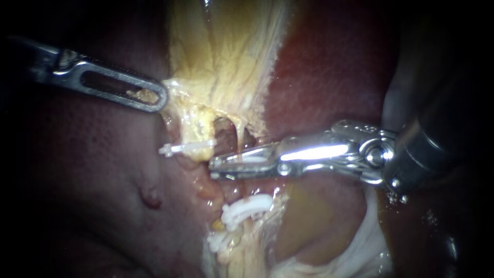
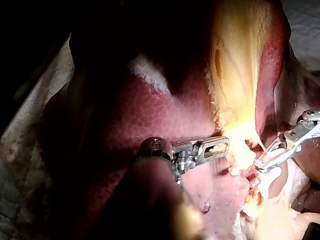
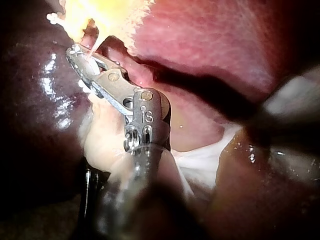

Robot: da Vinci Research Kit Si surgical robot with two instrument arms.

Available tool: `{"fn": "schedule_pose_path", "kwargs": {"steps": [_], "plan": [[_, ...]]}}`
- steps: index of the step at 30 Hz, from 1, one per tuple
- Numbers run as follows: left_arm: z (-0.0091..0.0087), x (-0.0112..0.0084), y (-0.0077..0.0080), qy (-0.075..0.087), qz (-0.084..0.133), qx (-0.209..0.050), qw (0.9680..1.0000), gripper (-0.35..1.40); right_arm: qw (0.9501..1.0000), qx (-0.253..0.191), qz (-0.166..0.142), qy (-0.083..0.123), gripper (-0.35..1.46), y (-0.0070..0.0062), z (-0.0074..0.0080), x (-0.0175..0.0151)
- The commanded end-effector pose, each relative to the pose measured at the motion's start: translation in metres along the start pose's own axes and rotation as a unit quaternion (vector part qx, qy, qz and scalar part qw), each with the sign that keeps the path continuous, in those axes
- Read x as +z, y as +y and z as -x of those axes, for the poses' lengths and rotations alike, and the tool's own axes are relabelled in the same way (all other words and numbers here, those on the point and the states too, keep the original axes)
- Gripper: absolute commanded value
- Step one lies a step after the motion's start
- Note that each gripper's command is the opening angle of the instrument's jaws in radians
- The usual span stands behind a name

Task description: Going back third clip right tube

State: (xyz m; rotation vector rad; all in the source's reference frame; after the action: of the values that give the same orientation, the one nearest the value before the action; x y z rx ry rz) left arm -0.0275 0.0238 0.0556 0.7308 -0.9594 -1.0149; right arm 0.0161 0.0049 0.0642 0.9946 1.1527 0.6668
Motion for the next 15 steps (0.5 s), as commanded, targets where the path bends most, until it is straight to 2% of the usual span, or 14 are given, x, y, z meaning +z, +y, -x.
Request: {"fn": "schedule_pose_path", "kwargs": {"steps": [1, 7, 9, 11, 15], "plan": [[0.0000, 0.0000, 0.0000, 0.001, 0.001, 0.000, 1.0000, -0.35, 1.0000, 0.000, 0.000, 0.000, -0.35, 0.0000, 0.0000, 0.0000], [-0.0001, 0.0001, 0.0000, 0.001, 0.001, 0.000, 1.0000, -0.35, 1.0000, -0.001, -0.005, -0.003, -0.34, 0.0001, 0.0001, 0.0001], [-0.0001, 0.0001, 0.0000, 0.000, 0.001, 0.000, 1.0000, -0.35, 1.0000, -0.005, -0.006, -0.004, -0.01, 0.0001, 0.0002, 0.0004], [-0.0001, 0.0001, 0.0000, 0.000, 0.001, 0.000, 1.0000, -0.35, 0.9999, -0.008, -0.007, -0.005, 0.19, 0.0002, 0.0002, 0.0007], [-0.0001, 0.0001, 0.0000, 0.000, 0.001, 0.000, 1.0000, -0.35, 0.9997, -0.021, -0.008, -0.005, 0.37, 0.0004, 0.0001, 0.0015]]}}
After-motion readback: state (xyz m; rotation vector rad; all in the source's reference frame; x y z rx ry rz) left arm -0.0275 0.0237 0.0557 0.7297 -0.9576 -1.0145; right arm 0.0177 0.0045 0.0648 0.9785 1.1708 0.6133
